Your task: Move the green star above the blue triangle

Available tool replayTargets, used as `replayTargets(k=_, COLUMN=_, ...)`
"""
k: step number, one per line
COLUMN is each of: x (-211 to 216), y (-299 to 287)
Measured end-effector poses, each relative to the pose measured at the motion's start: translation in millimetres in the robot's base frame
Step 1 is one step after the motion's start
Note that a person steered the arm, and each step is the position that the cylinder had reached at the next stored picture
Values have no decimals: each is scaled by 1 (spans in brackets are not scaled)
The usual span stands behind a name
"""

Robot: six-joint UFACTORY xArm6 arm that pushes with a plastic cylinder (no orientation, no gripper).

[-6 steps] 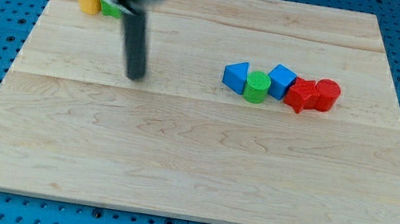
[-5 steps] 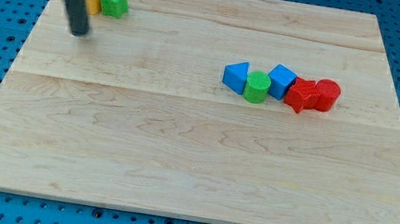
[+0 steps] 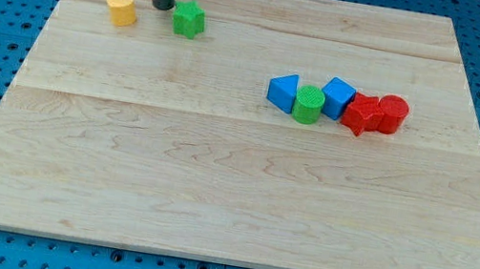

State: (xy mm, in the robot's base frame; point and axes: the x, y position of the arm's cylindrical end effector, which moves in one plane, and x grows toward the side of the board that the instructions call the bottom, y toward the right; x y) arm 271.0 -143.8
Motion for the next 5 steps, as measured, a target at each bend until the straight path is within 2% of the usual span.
replayTargets(k=1, x=27, y=75)
replayTargets(k=2, x=21, y=113)
replayTargets(k=3, x=-10, y=80)
replayTargets(k=4, x=-26, y=159)
replayTargets(k=5, x=14, y=212)
